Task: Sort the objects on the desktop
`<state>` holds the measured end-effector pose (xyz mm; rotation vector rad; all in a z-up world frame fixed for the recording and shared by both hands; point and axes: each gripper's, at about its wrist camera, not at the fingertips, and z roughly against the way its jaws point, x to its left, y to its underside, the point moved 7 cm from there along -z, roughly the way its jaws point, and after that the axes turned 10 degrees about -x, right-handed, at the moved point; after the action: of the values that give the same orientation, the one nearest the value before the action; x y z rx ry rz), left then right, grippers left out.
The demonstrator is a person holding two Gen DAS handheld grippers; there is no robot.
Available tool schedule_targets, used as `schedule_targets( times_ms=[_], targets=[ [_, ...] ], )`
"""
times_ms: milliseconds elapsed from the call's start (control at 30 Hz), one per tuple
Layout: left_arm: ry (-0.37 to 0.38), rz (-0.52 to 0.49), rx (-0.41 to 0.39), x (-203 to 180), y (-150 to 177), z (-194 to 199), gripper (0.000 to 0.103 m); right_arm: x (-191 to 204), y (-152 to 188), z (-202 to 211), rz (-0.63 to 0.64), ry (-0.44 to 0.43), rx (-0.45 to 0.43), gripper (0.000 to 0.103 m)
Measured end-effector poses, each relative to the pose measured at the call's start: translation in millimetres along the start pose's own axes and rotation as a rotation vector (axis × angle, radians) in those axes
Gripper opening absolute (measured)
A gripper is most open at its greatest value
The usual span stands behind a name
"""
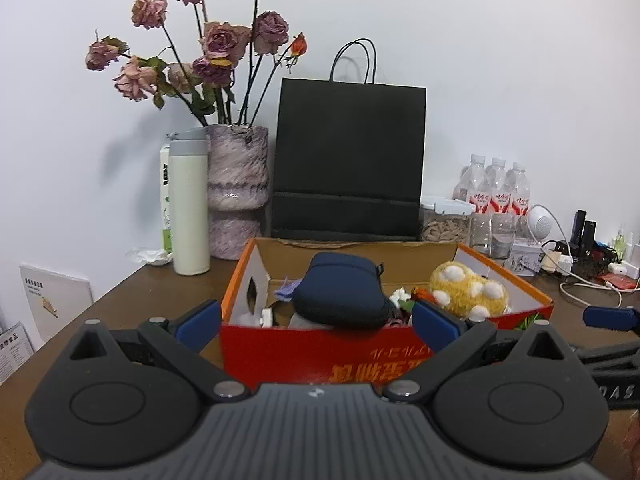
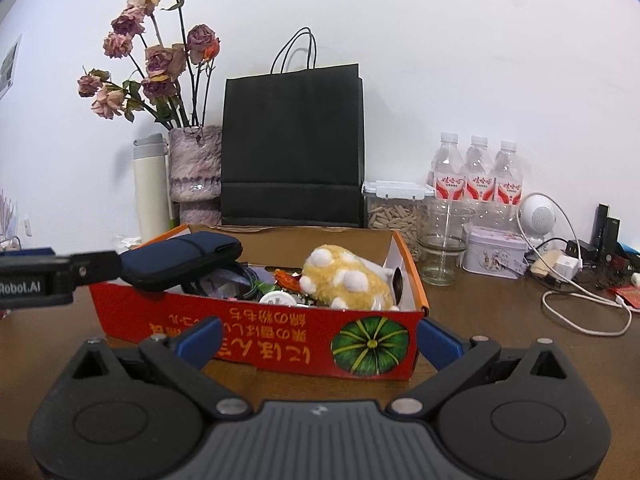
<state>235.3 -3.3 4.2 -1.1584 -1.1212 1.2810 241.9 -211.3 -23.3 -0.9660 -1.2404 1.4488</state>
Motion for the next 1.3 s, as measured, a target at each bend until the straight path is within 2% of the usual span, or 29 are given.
schedule_targets(
  times_ms=[300,567,1300],
  targets=[
    [0.002,-0.012,0.059,1,22,13,0.103,8,3,14,0.009,-0.024,-0.003,0.103],
    [0.010,-0.036,0.078,-4,33,18,0.103,18,9,19,0.024,-0.056,0.007,0.103],
    [0.028,-0.051,0.075,-10,35,20,0.103,22,12,18,0.030,-0.066,0.017,0.103]
  ],
)
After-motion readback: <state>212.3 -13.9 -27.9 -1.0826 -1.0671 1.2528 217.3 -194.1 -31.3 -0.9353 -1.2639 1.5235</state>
